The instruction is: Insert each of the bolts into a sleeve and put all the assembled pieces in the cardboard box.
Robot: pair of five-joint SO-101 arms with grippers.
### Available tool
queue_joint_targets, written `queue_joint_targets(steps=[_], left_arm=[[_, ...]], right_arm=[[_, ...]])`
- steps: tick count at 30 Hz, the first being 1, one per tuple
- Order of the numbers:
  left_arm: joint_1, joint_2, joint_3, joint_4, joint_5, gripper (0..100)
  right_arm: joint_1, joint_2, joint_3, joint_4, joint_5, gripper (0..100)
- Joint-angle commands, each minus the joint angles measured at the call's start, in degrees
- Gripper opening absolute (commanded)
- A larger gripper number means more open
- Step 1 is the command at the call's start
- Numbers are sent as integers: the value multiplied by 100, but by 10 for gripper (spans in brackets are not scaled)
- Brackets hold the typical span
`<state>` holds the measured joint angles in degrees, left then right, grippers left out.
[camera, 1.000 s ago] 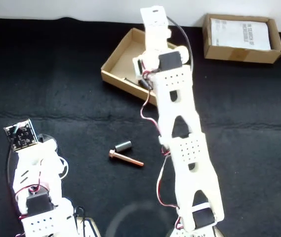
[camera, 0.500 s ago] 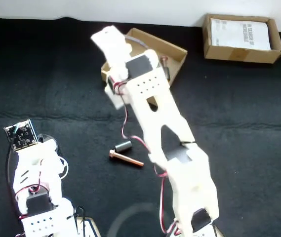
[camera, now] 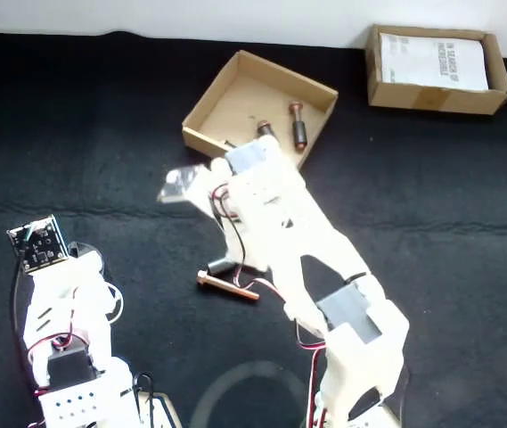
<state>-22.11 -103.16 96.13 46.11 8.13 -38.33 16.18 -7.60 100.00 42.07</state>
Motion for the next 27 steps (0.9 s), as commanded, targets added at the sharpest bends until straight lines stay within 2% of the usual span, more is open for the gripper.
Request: queue_joint_targets(steps=[1, 7, 13, 16, 21, 27], left_arm=[[4, -22, 101, 18, -35, 24], [-22, -22, 101, 18, -44, 24], [-22, -22, 101, 18, -44, 24], [-22, -22, 101, 18, -44, 24], [-31, -31, 101, 18, -44, 24], [-31, -31, 101, 18, -44, 24]], right_arm=[[-48, -382, 163, -171, 413, 131], [-66, -382, 277, -558, 1055, 131], [-549, -382, 242, -813, 1486, 131], [-831, -277, 242, -884, 1609, 131], [-892, 312, 92, -1385, 1635, 131], [-963, 734, -558, -1279, 1714, 131]])
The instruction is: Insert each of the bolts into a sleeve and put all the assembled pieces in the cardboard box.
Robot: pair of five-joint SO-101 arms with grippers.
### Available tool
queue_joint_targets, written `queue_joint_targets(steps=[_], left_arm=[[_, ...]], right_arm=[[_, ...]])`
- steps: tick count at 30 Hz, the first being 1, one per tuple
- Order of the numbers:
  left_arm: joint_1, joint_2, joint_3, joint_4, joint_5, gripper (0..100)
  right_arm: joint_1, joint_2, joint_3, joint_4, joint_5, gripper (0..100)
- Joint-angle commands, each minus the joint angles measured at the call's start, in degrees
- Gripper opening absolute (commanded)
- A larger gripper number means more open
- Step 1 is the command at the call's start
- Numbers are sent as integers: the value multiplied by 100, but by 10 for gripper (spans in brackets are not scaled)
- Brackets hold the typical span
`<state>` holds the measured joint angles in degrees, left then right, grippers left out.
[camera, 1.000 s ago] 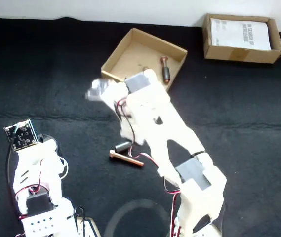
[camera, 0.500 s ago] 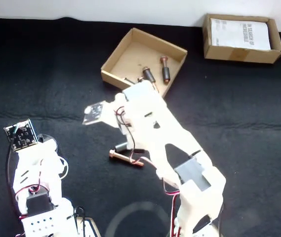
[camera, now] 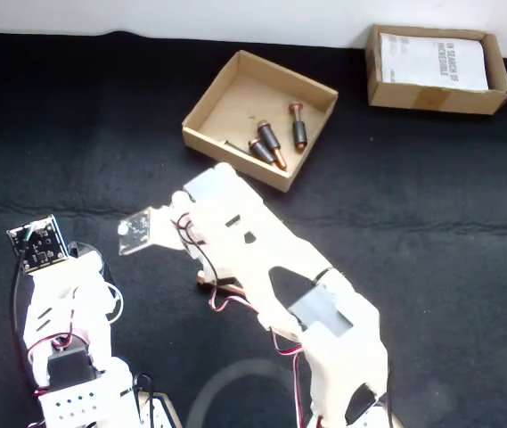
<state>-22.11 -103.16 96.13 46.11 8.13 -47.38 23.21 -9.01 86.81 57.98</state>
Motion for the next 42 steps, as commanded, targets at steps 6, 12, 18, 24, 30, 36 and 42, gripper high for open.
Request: queue_joint_targets(steps=[6, 12, 18, 24, 30, 36, 42], left_arm=[[-31, -40, 101, 26, -44, 24], [-31, -40, 101, 26, -44, 24], [-31, -48, 101, 35, -44, 24], [-31, -48, 101, 35, -44, 24], [-31, -40, 101, 35, -44, 24], [-13, -22, 101, 35, -44, 24], [4, -22, 101, 44, -35, 24]], right_arm=[[-66, 312, -629, 57, 466, 131], [31, 602, -769, 66, 484, 131], [110, 1156, -796, -48, 492, 131], [136, 1481, -796, -347, 448, 80], [321, 1473, -1402, -57, 255, 6], [673, 1473, -3618, 1165, -343, 7], [1068, 1218, -5332, 1429, -1116, 7]])
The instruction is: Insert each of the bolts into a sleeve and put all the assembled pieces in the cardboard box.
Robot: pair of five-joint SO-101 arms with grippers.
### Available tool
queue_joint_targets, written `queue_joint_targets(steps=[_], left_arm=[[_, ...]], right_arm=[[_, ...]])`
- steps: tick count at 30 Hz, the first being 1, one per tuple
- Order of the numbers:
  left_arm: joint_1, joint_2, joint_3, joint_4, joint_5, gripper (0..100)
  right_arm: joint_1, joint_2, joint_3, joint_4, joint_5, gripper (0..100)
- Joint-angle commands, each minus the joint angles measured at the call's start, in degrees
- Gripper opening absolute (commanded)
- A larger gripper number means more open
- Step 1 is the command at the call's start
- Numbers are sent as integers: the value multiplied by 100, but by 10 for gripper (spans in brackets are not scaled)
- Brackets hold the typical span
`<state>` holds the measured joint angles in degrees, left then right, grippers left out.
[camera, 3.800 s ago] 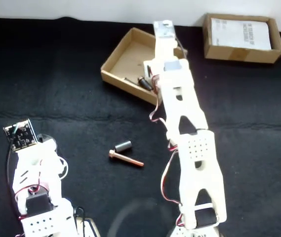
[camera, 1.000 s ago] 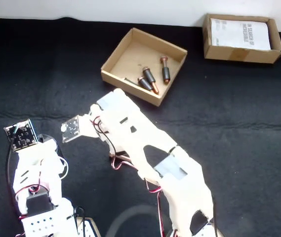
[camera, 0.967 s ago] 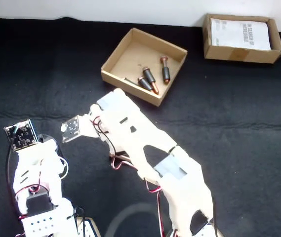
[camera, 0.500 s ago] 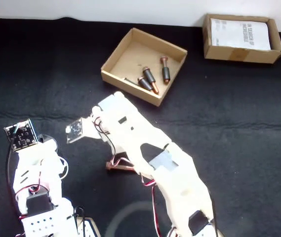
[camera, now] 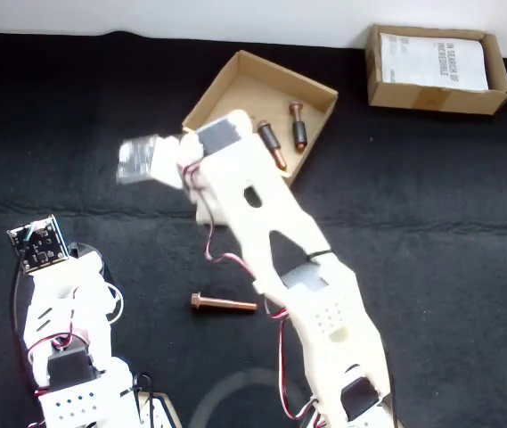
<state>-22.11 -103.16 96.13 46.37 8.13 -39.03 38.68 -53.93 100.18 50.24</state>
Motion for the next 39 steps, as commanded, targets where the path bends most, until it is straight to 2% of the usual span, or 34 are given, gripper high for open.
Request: queue_joint_targets(steps=[1, 5, 9, 12, 15, 20, 26, 29, 32, 35, 39], left_arm=[[4, -22, 101, 18, -35, 24], [374, -13, 101, 132, -18, 21], [1095, -57, 101, 1116, 0, 19], [1270, -57, 75, 1187, 53, 8], [1279, -57, -180, 1178, 484, 9], [1701, -22, -699, 1178, 897, 14], [2079, 75, -1560, 1213, 1248, 172], [2273, 769, -2360, 1213, 1301, 165], [2413, 2088, -3275, 1222, 1644, 125], [2686, 3767, -4251, 1407, 1811, 3], [3143, 5560, -5385, 2048, 1846, 8]], right_arm=[[259, -435, -954, 92, -440, 7], [400, -1209, -769, 101, -941, 7], [365, -2290, 716, 101, -1240, 7], [224, -3108, 2097, 92, -1468, 7], [198, -3793, 3248, 75, -1758, 7], [207, -4532, 4479, 48, -2233, 7], [224, -5270, 5692, -549, -2787, 7], [215, -5622, 6290, -884, -2813, 7], [233, -5886, 6791, -1174, -2936, 7], [242, -6132, 7178, -1367, -3015, 7], [409, -6396, 7609, -1648, -3095, 7]])
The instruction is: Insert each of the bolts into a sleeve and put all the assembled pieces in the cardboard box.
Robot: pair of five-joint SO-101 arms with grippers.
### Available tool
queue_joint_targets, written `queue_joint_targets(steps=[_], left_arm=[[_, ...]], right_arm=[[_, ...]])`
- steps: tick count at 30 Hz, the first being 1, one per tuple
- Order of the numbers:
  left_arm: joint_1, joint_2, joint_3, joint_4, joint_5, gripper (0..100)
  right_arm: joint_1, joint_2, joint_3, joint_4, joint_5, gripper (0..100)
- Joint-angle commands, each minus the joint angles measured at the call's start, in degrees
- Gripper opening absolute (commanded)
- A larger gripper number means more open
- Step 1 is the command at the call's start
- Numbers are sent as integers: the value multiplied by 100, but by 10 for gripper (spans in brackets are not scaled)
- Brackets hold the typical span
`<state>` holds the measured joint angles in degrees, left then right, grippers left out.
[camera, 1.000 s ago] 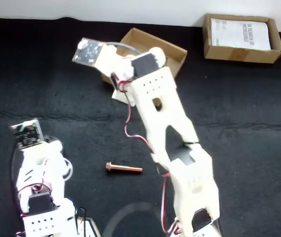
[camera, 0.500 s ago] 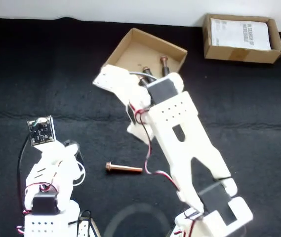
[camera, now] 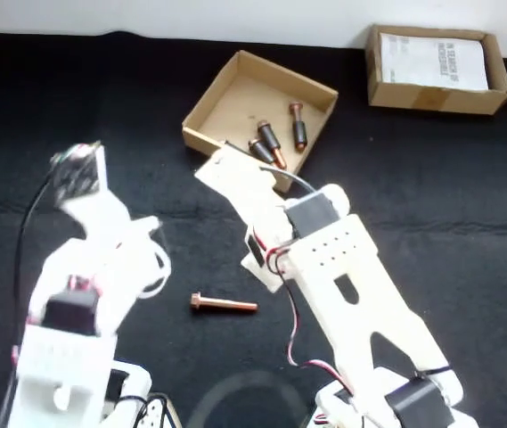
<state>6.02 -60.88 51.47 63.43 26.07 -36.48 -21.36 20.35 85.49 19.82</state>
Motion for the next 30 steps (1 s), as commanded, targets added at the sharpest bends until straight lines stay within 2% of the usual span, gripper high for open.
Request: queue_joint_targets(steps=[1, 5, 8, 12, 24, 30], left_arm=[[418, 1648, -1112, 554, 53, 9], [840, 2607, -1481, 1257, 53, 9], [927, 3020, -1464, 1371, 97, 9], [927, 3424, -1446, 1451, 624, 9], [963, 5138, -1446, 1477, 695, 9], [1604, 5560, -1481, 1565, 695, 9]], right_arm=[[242, -444, 268, -251, -53, 7], [760, -611, 593, -426, -105, 7], [1112, -681, 787, -549, -325, 7], [1429, -690, 1015, -716, -492, 7], [1464, -629, 1130, -945, -519, 7], [1455, -629, 1130, -954, -519, 7]])
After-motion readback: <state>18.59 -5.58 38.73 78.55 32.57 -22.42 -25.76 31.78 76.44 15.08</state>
